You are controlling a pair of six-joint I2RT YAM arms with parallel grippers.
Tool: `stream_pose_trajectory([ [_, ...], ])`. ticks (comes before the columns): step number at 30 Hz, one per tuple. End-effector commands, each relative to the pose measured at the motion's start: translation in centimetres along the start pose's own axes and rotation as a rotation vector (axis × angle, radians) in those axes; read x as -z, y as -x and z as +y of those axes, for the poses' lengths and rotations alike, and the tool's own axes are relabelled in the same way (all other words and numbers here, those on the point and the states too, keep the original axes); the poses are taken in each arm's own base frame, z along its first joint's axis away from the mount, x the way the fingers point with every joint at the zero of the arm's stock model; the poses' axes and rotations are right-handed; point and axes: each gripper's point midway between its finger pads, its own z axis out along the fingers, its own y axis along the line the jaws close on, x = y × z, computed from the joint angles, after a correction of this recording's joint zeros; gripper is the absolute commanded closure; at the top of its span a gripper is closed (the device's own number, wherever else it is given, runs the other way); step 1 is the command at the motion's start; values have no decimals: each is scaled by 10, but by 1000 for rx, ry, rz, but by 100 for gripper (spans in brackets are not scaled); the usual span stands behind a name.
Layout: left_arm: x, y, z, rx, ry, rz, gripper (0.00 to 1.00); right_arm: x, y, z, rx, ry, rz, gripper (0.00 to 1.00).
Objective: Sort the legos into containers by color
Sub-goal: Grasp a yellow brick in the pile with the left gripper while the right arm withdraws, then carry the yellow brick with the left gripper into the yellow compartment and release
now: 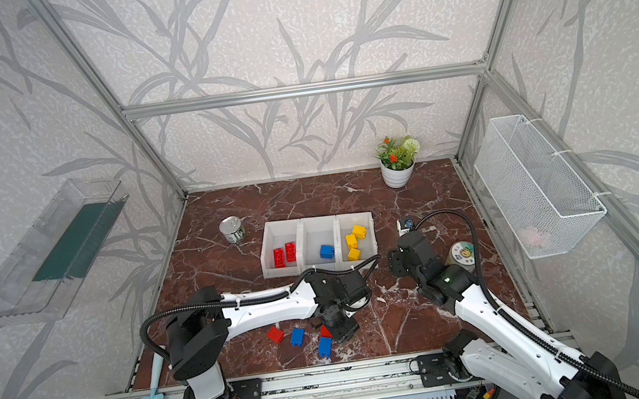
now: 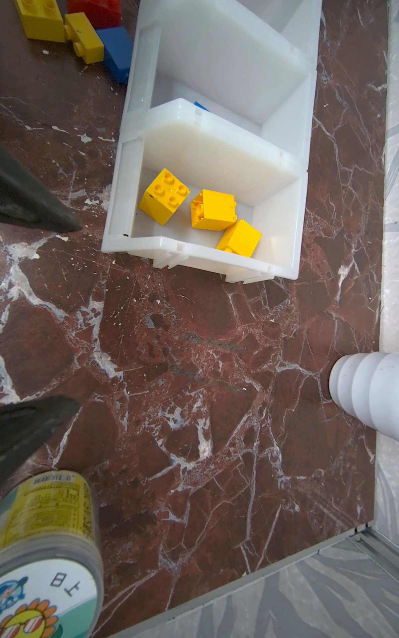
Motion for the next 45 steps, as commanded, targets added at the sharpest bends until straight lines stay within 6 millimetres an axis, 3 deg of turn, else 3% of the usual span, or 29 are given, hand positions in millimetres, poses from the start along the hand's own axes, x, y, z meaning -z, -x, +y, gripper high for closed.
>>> stream_pose_trajectory([
  [1,2,0,3,-7,18,18,45,0,-2,-5,1,-22,1,28],
  [6,3,0,3,-10,19,12,56,0,-1,-6,5,-29,-1,32],
  [10,10,5,7,-14,39,-7,58,1,3,-6,-1,-27,-11,35],
  [14,30,26,17,-3,47,-76,61,2,6,-8,-3,-35,-17,36],
  [19,67,67,38,8,42,-237,61,5,9,-11,-11,-42,-7,37],
  [24,103,127,92,87,155,-433,61,7,8,-12,-68,-33,-4,39],
  [27,122,165,110,64,177,-523,60,5,3,-9,-80,-25,21,39],
  [33,128,208,142,70,207,-596,60,6,5,-9,-58,-33,60,39],
  [41,114,226,147,102,132,-652,58,8,15,-10,-38,-38,67,39],
  [45,111,231,145,116,105,-671,51,7,17,-9,-37,-32,72,37],
])
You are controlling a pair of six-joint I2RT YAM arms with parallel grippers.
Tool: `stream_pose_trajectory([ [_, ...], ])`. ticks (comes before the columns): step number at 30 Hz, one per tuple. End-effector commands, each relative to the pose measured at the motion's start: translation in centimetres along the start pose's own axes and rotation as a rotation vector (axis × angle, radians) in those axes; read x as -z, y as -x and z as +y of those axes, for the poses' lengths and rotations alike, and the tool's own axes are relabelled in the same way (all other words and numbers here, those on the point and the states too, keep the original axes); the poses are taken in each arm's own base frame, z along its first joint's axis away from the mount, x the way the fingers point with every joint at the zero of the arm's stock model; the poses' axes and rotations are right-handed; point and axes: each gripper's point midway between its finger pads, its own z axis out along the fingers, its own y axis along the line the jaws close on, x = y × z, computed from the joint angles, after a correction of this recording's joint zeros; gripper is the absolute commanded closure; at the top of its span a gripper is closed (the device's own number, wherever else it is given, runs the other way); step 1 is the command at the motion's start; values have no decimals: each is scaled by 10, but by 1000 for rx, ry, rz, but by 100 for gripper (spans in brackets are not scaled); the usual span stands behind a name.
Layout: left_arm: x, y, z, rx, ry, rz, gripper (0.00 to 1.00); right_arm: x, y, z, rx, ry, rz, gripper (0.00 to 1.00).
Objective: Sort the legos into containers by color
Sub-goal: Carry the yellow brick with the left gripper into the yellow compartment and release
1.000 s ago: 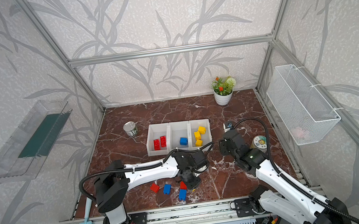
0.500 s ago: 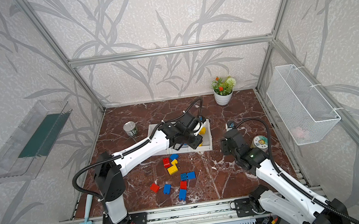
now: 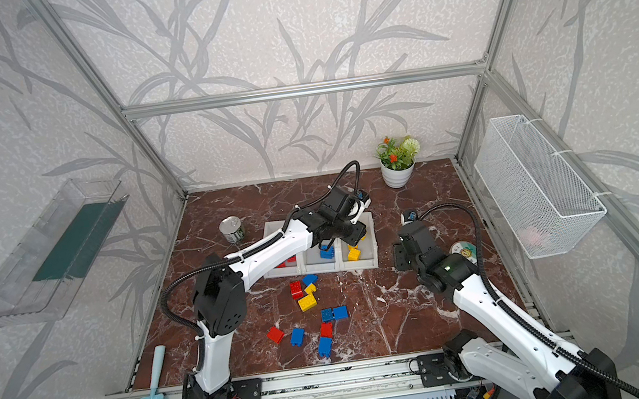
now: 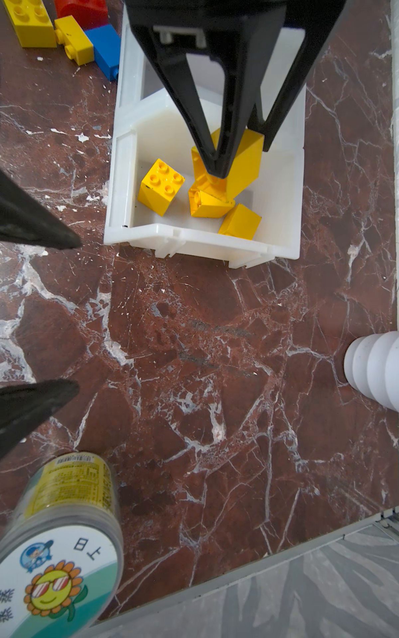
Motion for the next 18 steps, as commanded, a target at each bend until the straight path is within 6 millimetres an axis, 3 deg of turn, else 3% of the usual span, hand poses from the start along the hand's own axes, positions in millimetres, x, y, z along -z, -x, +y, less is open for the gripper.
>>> stream_pose_trajectory([
  [1,-4,9,-7,8,-37,-43,49,4,6,1,7,6,3,36],
  [7,-3,6,-2,3,-10,-37,39,7,5,-1,0,1,1,33],
  [18,8,6,13,70,18,-62,38,8,4,0,2,9,2,33],
])
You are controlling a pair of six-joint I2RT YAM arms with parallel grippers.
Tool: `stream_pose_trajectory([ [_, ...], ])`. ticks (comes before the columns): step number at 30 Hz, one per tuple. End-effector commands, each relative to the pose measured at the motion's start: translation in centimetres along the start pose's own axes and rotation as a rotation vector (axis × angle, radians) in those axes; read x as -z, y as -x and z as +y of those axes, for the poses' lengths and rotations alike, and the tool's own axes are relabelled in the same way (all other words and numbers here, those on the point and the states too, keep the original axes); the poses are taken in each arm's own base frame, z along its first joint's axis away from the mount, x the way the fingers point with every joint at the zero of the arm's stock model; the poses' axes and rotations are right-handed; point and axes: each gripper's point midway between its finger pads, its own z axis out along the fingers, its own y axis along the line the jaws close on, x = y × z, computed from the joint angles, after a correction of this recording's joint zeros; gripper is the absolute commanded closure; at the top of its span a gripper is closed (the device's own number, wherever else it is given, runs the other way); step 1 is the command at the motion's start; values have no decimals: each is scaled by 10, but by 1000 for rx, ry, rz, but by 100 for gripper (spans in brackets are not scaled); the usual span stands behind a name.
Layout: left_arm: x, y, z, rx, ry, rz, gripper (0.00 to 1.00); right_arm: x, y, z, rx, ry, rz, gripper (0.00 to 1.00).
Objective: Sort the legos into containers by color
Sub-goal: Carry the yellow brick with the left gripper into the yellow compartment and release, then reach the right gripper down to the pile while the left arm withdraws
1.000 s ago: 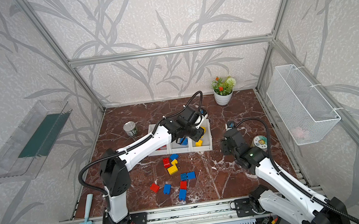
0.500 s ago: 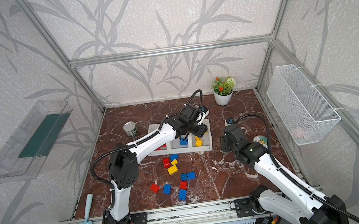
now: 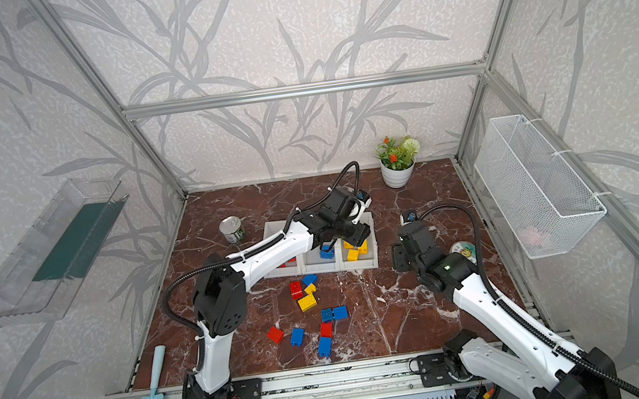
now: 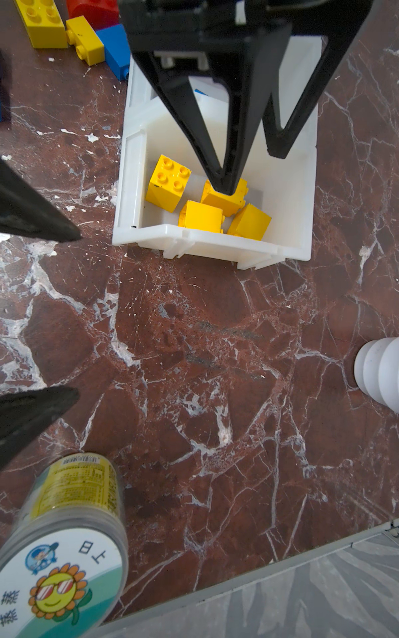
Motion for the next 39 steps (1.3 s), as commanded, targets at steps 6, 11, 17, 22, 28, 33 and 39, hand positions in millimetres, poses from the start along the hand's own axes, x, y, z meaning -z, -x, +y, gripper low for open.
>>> stream_pose_trajectory([
  [6,27,10,15,82,7,-74,37,5,7,5,5,31,-13,32],
  [11,39,9,30,142,21,-108,37,-1,-1,23,83,128,32,33],
  [17,60,3,61,328,-9,-201,37,-3,-10,47,169,226,77,33],
  [22,84,2,82,365,29,-241,37,3,-17,83,313,360,62,33],
  [28,113,-15,120,442,157,-272,37,25,-55,146,582,585,101,33],
  [33,139,-40,153,565,221,-298,37,39,-102,184,766,684,179,33],
  [39,160,-64,172,639,267,-326,36,54,-155,220,938,757,283,32],
])
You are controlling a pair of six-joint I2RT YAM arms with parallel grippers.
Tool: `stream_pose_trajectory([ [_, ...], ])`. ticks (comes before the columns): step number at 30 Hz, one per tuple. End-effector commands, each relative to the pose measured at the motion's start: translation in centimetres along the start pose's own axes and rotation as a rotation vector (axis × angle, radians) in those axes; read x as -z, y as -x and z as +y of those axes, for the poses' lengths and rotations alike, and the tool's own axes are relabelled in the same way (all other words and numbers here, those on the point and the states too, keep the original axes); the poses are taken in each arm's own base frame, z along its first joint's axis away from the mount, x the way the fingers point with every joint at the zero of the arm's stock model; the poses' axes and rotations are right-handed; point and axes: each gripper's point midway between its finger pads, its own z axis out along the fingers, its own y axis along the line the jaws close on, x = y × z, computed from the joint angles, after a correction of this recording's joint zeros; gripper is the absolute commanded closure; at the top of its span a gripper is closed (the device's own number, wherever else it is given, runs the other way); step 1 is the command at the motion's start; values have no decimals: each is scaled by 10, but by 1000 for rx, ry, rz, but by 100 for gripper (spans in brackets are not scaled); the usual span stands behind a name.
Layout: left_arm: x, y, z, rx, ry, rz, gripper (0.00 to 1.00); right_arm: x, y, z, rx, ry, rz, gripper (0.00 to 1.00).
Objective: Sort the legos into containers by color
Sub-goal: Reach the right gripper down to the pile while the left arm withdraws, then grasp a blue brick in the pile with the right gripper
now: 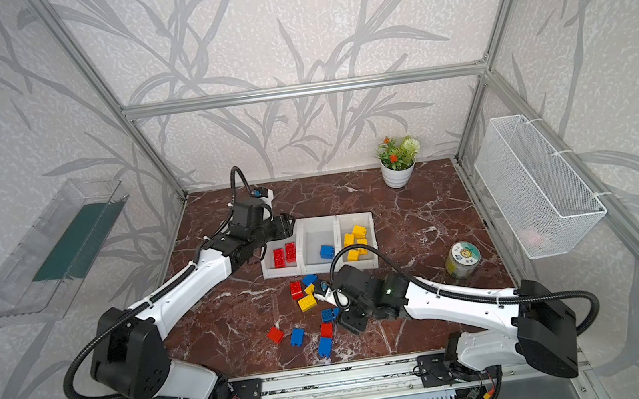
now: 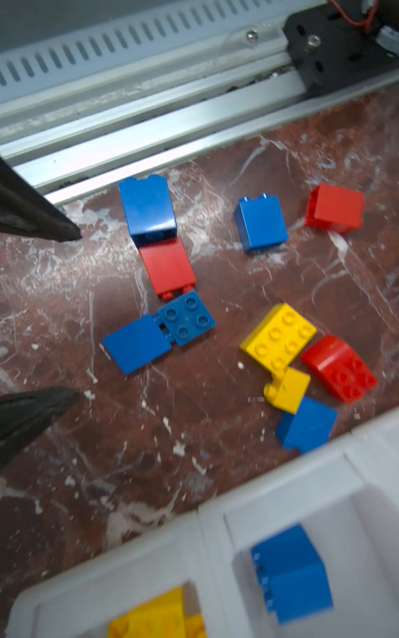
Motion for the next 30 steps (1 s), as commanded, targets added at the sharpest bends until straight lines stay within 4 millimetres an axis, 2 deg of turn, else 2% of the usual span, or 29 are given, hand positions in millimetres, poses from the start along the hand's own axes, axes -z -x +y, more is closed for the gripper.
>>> stream_pose_trajectory([
  [1,12,5,6,53,12,-42,36,-5,8,21,60,42,22,32],
  [7,20,0,14,91,16,-52,36,-26,10,51,154,52,80,32],
  [9,20,-2,16,93,18,-49,36,-33,9,55,166,40,115,31],
  [19,23,-13,25,100,33,-41,36,-55,4,68,183,43,185,32],
  [30,19,-13,25,107,30,-42,36,-64,-4,70,188,53,226,32],
])
